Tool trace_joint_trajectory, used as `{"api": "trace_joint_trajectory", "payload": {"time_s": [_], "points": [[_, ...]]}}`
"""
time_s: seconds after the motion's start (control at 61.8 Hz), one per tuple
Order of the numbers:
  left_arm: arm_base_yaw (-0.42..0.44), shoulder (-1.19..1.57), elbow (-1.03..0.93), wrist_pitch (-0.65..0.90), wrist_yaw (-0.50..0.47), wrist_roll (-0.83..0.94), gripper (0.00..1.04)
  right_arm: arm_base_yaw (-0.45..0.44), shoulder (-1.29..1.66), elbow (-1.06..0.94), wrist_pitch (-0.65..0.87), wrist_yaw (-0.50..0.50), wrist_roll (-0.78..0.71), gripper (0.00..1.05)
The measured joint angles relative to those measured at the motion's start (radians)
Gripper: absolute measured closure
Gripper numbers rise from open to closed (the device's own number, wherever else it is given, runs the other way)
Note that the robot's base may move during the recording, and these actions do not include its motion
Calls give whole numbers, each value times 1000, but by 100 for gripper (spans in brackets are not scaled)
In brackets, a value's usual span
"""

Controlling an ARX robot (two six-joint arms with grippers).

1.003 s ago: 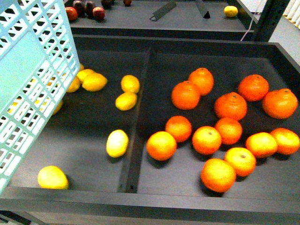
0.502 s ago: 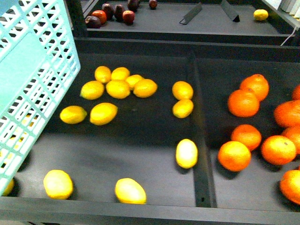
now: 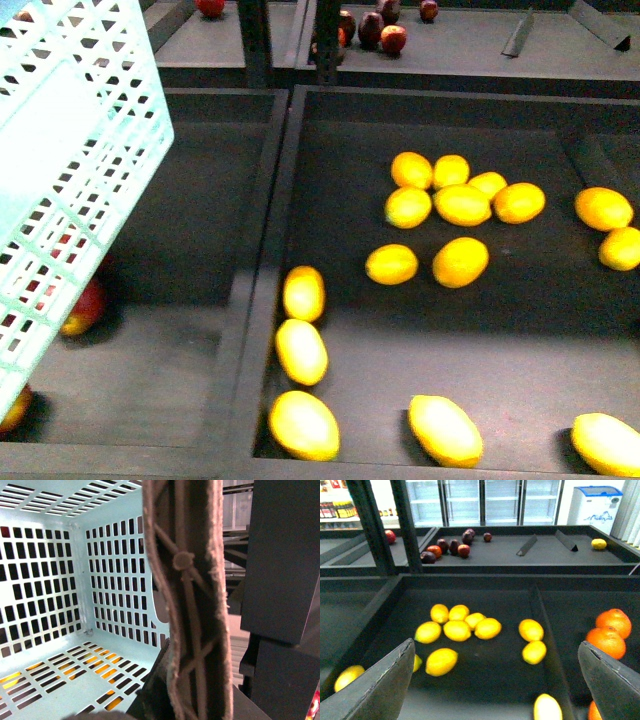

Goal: Pick lemon and mango into basket

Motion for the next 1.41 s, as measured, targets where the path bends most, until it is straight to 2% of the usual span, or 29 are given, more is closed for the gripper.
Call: {"api": "trace_joint_trajectory", "payload": {"time_s": [0.534, 0.631, 0.664, 0.744, 0.874, 0.987, 1.117, 1.246, 1.408], "points": [[8, 4, 0, -1, -13, 6, 100, 0, -1, 0, 0, -9, 0, 9], [3, 50, 49, -92, 89, 177, 100, 0, -1, 0, 0, -3, 0, 9], [-31, 84, 73, -86, 108, 272, 100, 0, -1, 0, 0, -4, 0, 9], [-118, 163, 106, -43, 124, 369, 100, 0, -1, 0, 0, -4, 0, 9], [-308, 357, 182, 63, 85, 351, 100, 0, -1, 0, 0, -4, 0, 9], [-501, 452, 261, 71, 90, 348, 100, 0, -1, 0, 0, -4, 0, 9], [-634, 501, 290, 68, 73, 365, 100, 0, -1, 0, 0, -3, 0, 9], [-691, 513, 295, 58, 65, 383, 100, 0, -1, 0, 0, -3, 0, 9], [-701, 513, 295, 57, 69, 383, 100, 0, -1, 0, 0, -3, 0, 9]]}}
